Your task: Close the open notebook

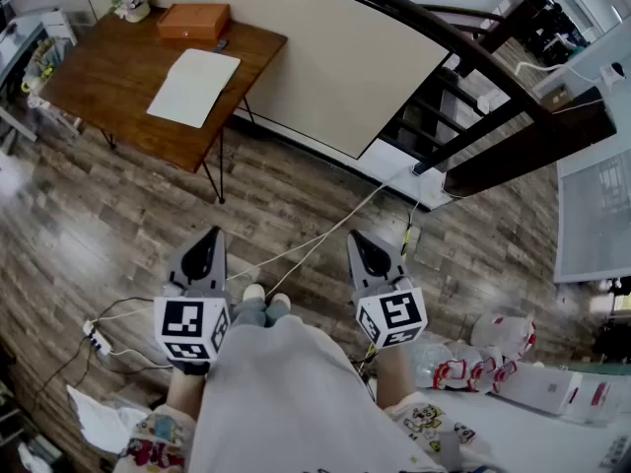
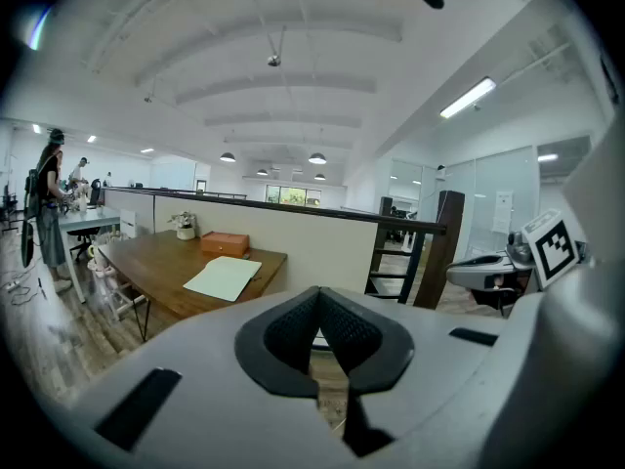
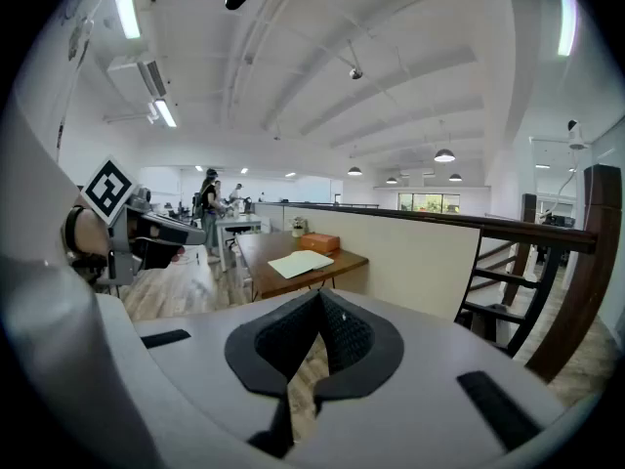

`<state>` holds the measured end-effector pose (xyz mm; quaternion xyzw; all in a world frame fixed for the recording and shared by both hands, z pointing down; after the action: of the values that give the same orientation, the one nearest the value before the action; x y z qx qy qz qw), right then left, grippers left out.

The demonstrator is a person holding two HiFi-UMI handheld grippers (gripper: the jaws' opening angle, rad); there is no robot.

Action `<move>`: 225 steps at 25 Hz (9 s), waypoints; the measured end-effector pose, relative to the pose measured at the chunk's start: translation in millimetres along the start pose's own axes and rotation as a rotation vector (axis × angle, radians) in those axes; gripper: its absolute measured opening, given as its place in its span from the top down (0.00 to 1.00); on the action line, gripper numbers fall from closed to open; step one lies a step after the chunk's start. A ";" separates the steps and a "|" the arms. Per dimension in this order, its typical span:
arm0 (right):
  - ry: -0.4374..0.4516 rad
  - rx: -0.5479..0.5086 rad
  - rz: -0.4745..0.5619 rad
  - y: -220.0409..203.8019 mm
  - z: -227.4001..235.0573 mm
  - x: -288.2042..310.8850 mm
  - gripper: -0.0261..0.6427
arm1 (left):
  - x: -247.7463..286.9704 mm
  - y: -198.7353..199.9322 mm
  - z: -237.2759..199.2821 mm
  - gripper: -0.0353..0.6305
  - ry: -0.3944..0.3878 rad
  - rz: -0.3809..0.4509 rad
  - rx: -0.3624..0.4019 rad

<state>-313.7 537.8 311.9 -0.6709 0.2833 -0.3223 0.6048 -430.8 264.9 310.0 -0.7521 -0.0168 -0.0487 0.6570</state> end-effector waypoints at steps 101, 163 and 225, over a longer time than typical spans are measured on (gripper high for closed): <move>1.283 0.151 -0.160 20.6 61.1 756.1 0.50 | 343.0 41.3 -227.1 0.42 1.249 0.112 -0.220; 1.273 -0.279 -0.699 -141.3 8.2 782.4 0.50 | 382.4 -128.8 -194.6 0.42 1.130 0.338 -1.114; 1.258 -0.318 -0.729 -133.4 15.8 781.5 0.50 | 346.9 -163.3 -175.8 0.51 1.166 0.796 -1.369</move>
<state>190.9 -39.6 513.6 -0.4906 0.3786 -0.7809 0.0789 -109.3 99.7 527.4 -0.7793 0.5964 -0.1866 -0.0468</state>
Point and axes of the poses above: the fingertips, and each gripper's own axes: x forward along the fingers, z to its right, y out of its top, the point moved 9 cm from there along -x, backward along the fingers, and after that the axes turned 15 degrees about z, right-handed, at the moved point
